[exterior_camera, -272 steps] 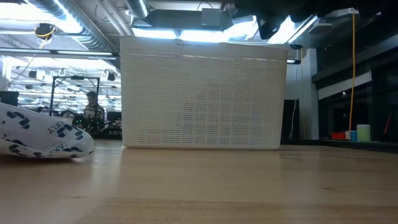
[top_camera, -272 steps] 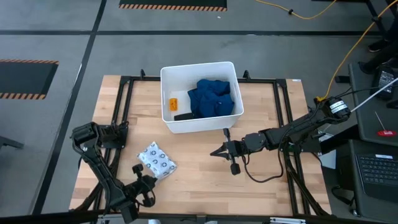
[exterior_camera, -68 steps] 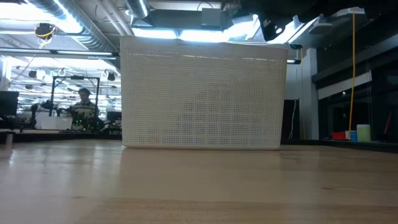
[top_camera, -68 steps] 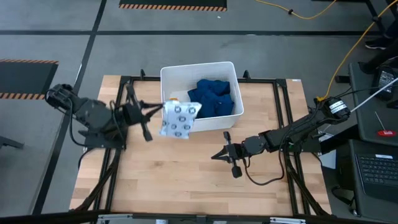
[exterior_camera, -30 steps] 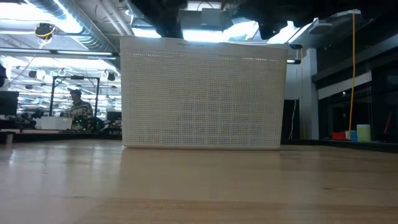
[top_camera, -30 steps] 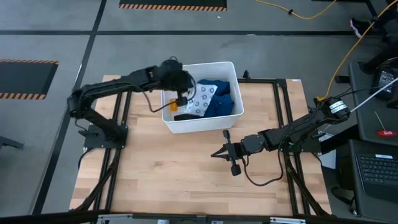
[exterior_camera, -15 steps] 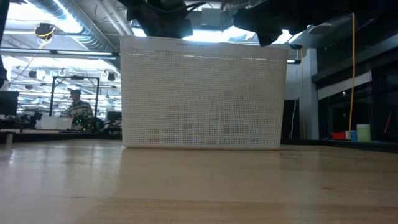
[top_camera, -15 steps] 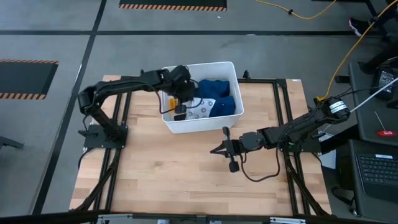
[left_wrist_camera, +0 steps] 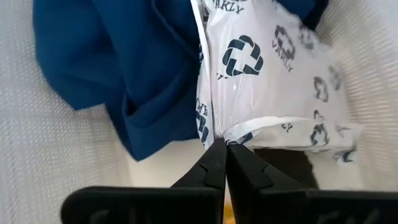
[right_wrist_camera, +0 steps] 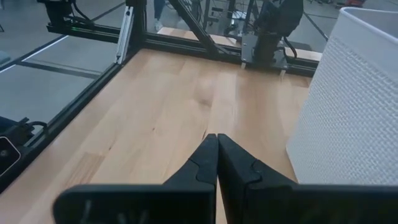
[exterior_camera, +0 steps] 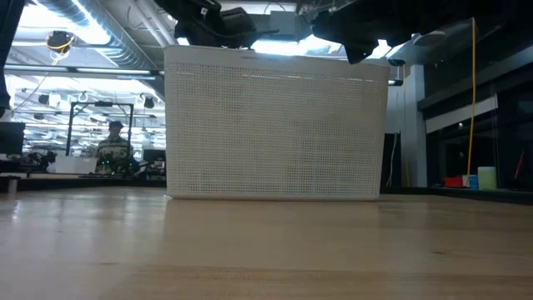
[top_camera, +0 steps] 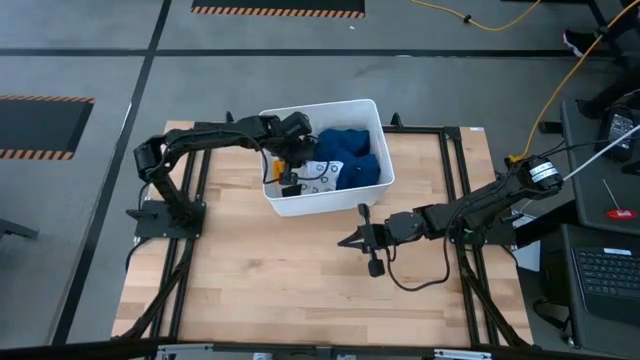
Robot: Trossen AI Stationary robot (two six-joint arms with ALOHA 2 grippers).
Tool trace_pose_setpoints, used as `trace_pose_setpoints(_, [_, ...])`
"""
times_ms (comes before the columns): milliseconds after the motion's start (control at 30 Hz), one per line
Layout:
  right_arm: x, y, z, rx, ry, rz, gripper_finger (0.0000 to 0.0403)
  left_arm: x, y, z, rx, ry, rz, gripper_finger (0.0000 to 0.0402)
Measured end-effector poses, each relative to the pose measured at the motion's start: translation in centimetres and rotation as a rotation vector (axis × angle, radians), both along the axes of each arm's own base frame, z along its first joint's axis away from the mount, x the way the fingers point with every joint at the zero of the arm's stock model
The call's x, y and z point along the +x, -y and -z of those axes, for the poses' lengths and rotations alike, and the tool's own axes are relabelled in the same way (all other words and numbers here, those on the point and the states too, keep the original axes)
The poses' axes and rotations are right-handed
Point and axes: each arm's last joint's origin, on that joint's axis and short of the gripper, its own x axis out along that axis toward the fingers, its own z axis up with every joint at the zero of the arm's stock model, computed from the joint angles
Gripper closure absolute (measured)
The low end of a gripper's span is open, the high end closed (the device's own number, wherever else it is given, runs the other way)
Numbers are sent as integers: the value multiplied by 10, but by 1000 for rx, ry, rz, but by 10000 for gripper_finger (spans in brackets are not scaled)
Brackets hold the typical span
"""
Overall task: Pick & place medical supplies in basket/bin
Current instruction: Put the white mailer bag into the white bin, then return to Home Position
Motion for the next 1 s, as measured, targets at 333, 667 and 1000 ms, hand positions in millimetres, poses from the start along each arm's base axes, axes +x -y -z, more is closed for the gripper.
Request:
trace_pose_setpoints(333, [0,0,0,-2,-4,0,395,-2,-1,0,13,-20,-98,306])
trace_pose_setpoints(667, [0,0,1,-6,-10,-1,395,-11,8,-24,175,-25,-87,227])
trace_pose_setpoints(1000, [0,0,2,-9,-15,0,395,-46,30,-84,233,162,-87,237])
